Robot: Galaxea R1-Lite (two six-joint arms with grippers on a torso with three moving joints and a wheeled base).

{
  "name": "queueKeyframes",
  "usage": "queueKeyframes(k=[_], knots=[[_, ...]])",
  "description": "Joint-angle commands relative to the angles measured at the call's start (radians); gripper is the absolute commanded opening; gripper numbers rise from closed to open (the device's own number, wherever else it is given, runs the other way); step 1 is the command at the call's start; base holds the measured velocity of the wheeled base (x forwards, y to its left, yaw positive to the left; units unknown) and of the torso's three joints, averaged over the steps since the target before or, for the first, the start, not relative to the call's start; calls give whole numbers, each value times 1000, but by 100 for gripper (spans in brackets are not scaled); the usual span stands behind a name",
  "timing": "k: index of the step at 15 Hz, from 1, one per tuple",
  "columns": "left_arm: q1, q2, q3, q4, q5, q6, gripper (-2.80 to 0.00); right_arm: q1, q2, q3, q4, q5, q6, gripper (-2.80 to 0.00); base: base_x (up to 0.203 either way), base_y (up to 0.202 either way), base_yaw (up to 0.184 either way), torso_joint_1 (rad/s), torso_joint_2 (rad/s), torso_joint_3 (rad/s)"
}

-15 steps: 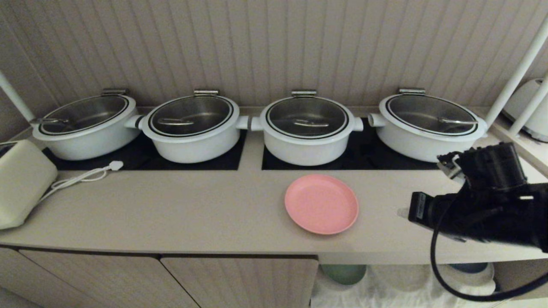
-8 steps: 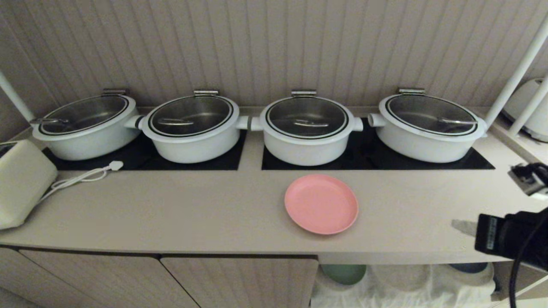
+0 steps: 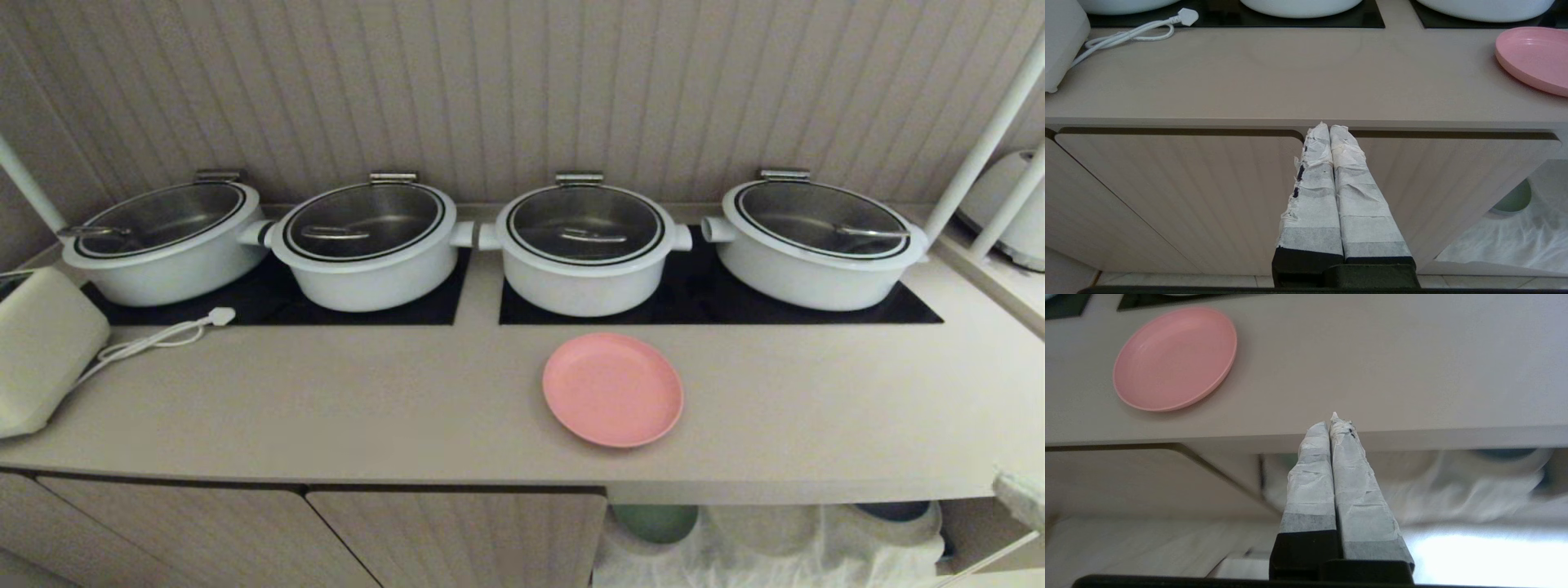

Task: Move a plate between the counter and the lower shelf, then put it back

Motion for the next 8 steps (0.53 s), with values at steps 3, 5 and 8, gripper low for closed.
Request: queueKeyframes(k=[3, 5, 8], knots=[[0, 0, 0, 0, 0, -1, -280, -32, -363, 119, 62, 3, -45, -280, 0, 0, 0, 0, 0, 0], [0, 0, 0, 0, 0, -1, -280, -36, -500, 127, 178, 2, -63, -280, 0, 0, 0, 0, 0, 0], [0, 0, 0, 0, 0, -1, -280, -51, -617, 133, 308, 2, -92, -280, 0, 0, 0, 0, 0, 0]])
